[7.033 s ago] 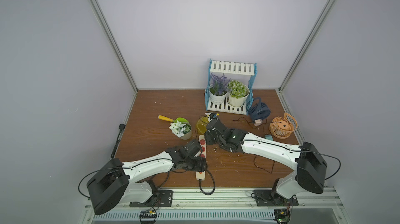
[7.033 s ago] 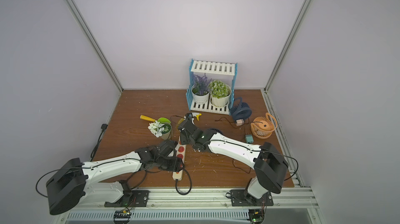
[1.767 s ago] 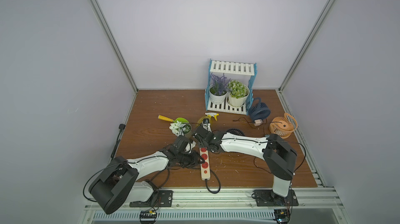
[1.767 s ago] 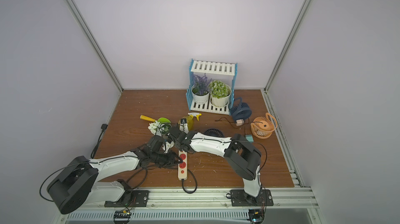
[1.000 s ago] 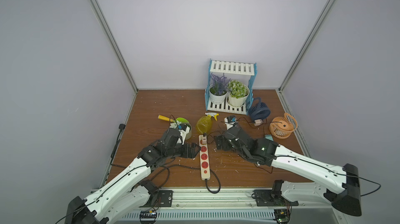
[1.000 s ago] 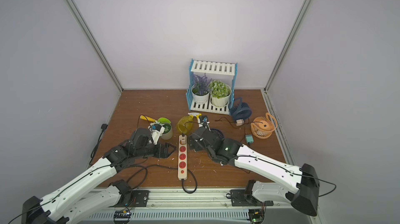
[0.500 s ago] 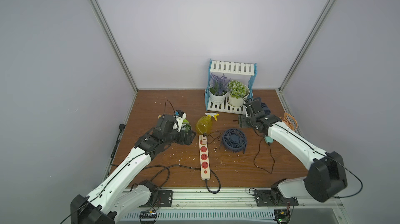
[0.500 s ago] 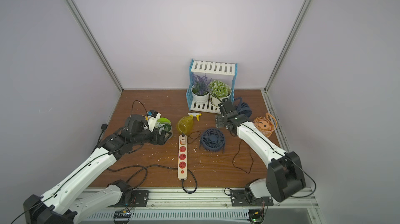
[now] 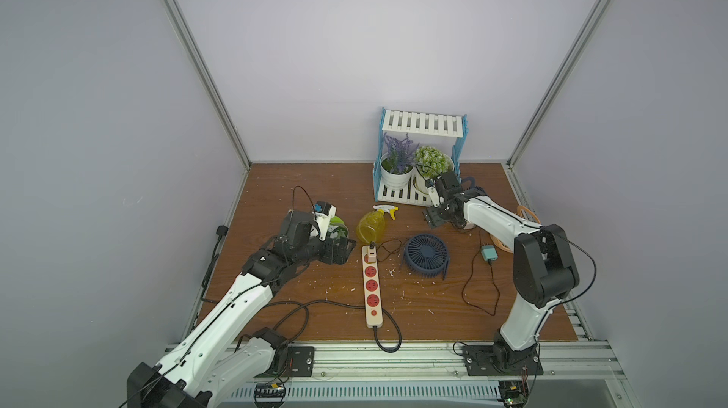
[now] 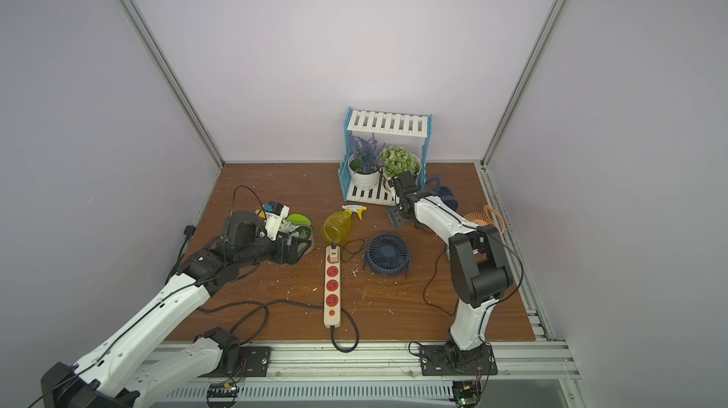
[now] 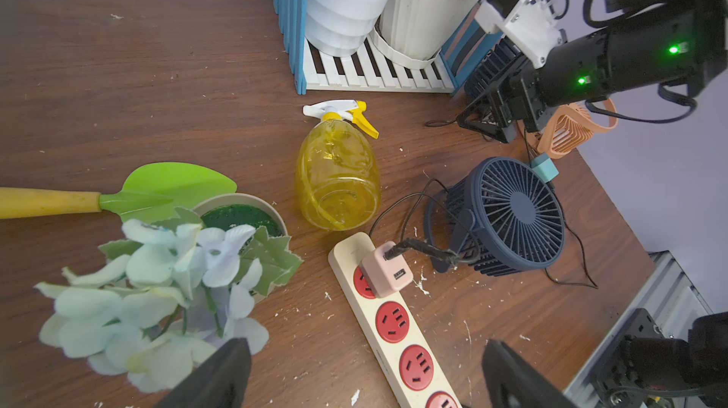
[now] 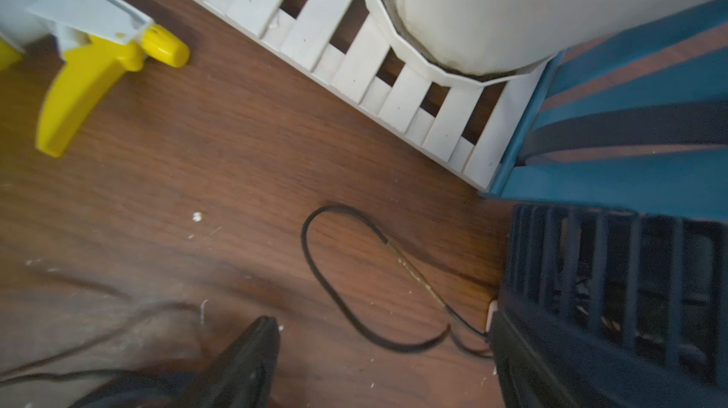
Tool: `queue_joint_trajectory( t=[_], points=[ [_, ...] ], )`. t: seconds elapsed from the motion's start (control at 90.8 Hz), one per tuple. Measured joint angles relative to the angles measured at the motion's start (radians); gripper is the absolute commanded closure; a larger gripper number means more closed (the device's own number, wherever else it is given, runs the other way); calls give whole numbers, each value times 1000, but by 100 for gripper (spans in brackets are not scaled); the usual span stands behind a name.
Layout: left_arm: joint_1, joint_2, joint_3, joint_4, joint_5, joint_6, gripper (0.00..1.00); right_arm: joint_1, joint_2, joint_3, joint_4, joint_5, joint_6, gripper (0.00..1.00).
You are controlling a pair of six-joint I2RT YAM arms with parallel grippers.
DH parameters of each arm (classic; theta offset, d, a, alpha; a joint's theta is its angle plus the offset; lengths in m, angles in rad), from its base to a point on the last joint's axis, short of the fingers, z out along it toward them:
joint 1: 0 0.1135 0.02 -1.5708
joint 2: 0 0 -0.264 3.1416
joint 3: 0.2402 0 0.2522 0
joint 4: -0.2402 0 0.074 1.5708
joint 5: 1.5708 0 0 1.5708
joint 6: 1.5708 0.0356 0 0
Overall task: Plug the desk fan into the power strip
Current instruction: Pick up the plug from the center of the board.
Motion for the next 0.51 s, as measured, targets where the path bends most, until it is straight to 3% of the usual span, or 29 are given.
queue_joint_trajectory(
  t=[0.099,0.407,0.506],
  points=[
    [0,0,0,0,4,0,5,-34,49,39,-26,-39,-47,25],
    [0,2,0,3,7,0,5,-77,79,51,-57,-127,-76,98],
    [1,2,0,10,26,3,5,-77,51,29,-35,-152,-63,100]
  ],
)
